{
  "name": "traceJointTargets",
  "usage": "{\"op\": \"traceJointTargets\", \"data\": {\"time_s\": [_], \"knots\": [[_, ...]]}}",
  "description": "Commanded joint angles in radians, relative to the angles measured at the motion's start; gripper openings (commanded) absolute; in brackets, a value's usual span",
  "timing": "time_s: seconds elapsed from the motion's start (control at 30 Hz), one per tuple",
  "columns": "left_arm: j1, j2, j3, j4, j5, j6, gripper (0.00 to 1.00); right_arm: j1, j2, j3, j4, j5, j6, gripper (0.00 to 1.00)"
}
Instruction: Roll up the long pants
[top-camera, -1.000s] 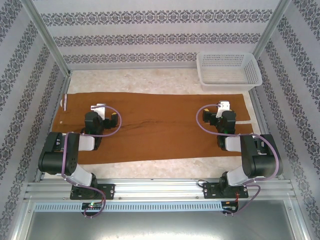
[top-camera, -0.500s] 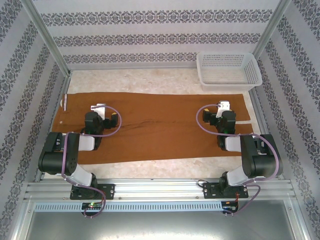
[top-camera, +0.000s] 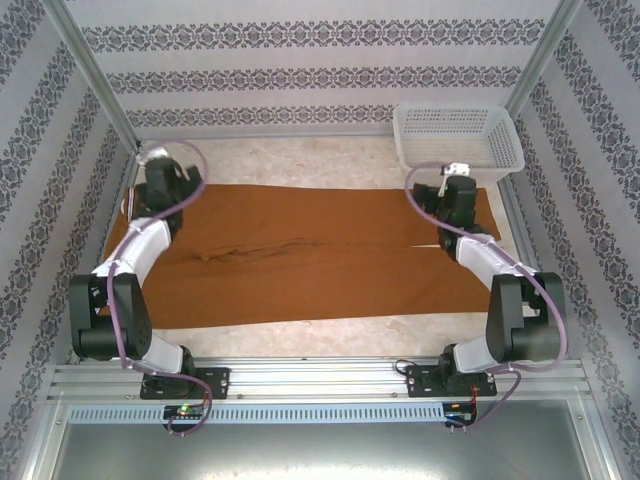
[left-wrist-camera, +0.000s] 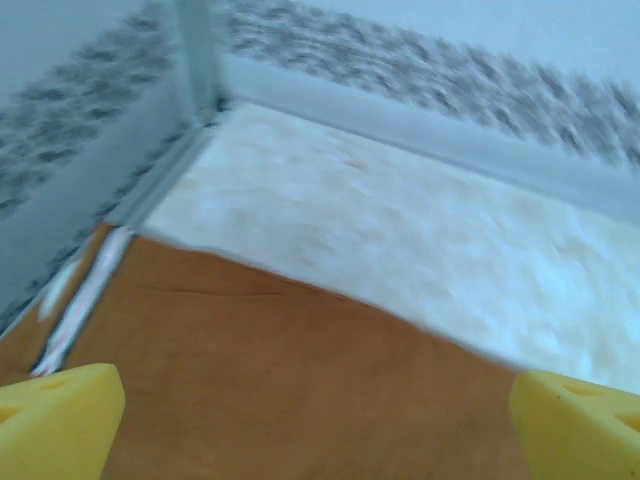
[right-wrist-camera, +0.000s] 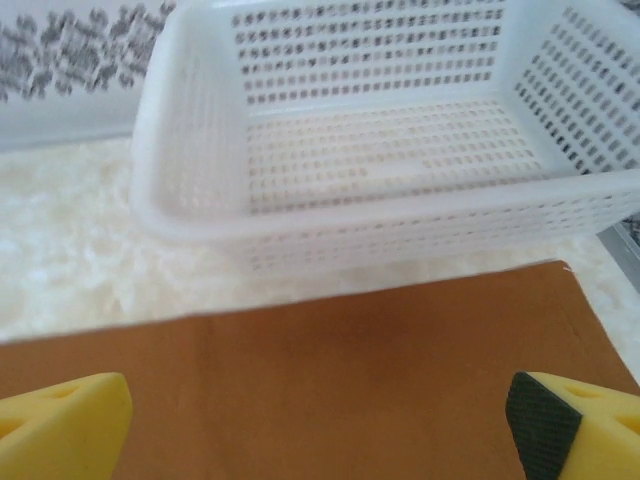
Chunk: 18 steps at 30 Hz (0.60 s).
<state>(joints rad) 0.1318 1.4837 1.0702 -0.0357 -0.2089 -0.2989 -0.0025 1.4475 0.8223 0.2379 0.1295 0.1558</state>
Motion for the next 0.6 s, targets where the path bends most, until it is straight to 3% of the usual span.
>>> {"op": "traceJointTargets", "data": {"time_s": [0.0,0.23,0.3,0.37,0.57], "knots": [[0.166,-0.011,0.065,-0.541,-0.078,-0.333,0.99,-0.081,-0.048,0.061,-0.298,-0.01,0.214,0.98],[0.514,-0.255,-0.175,-0.639,0.196,-0.505,1.0,-0.324,-0.204,-0.023,-0.323,-0.327,0.488,0.98],[0.577,-0.33,-0.241,-0.674,0.197,-0.542,1.0,-0.379,-0.231,-0.043,-0.333,-0.396,0.519,0.97],[0.6,-0.395,-0.301,-0.696,0.146,-0.576,1.0,-0.405,-0.252,-0.057,-0.357,-0.412,0.503,0.92],[0.606,-0.453,-0.447,-0.683,0.053,-0.662,1.0,-0.434,-0.293,-0.094,-0.441,-0.356,0.502,0.92]]}}
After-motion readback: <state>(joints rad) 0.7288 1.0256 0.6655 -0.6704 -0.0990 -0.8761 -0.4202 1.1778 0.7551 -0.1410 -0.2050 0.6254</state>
